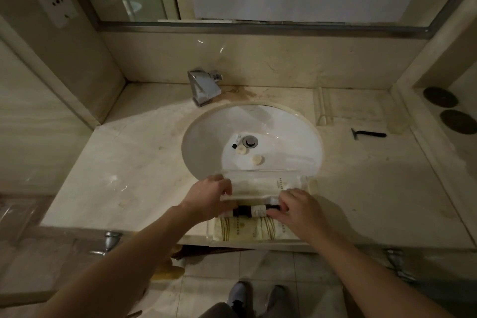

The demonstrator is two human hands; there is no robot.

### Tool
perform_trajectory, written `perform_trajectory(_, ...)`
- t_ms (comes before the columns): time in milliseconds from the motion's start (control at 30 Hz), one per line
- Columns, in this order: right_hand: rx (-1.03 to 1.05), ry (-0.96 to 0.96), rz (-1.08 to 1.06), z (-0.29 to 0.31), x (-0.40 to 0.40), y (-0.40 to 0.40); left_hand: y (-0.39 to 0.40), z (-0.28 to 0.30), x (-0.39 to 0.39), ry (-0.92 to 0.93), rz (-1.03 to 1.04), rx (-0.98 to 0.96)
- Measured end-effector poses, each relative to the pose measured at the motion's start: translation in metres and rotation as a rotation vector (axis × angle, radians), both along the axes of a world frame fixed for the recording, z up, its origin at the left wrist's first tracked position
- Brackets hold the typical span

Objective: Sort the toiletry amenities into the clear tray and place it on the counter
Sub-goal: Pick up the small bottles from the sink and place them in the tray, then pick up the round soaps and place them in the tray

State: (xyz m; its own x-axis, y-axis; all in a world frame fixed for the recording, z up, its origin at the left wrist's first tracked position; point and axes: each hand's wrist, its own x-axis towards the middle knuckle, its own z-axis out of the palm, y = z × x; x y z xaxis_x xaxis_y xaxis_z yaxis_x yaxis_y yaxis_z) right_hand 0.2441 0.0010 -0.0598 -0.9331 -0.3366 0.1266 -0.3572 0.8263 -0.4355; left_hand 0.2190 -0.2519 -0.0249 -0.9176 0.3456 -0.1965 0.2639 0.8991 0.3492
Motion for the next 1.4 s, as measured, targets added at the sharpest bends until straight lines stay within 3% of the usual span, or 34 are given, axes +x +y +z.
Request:
perform_trajectory(333,-0.144,-0.18,-0.28,0.013,-0.081,-0.019,0.003,-0.002,-0.084,-0.048,0.28,0.114)
perform_trajectory(533,-0.079,-0.423,-0.292,-0.012,-0.149,-0.019,0.014,-0.032,-0.135,-0.145,0.466,0.171)
perform_trajectory(800,0.133,-0.684,-0.128,-0.072,-0.21,-0.035,0.015,-0.107,-0.194,-0.325,0.48,0.089)
perform_trajectory(1000,0.41,-0.657,0.183,-0.111,-0.239,-0.053,0.022,-0.149,-0.214,-0.309,0.392,0.091)
perform_trajectory(1100,0.458,-0.617,0.228,-0.116,-0.245,-0.056,0.032,-0.155,-0.223,-0.297,0.314,0.076)
perform_trajectory(1300,0.265,-0.64,0.149,-0.127,-0.249,-0.056,0.054,-0.169,-0.23,-0.214,0.134,-0.149)
perform_trajectory(1400,-0.159,-0.874,-0.054,-0.118,-0.254,-0.049,0.056,-0.171,-0.226,-0.155,0.129,-0.231)
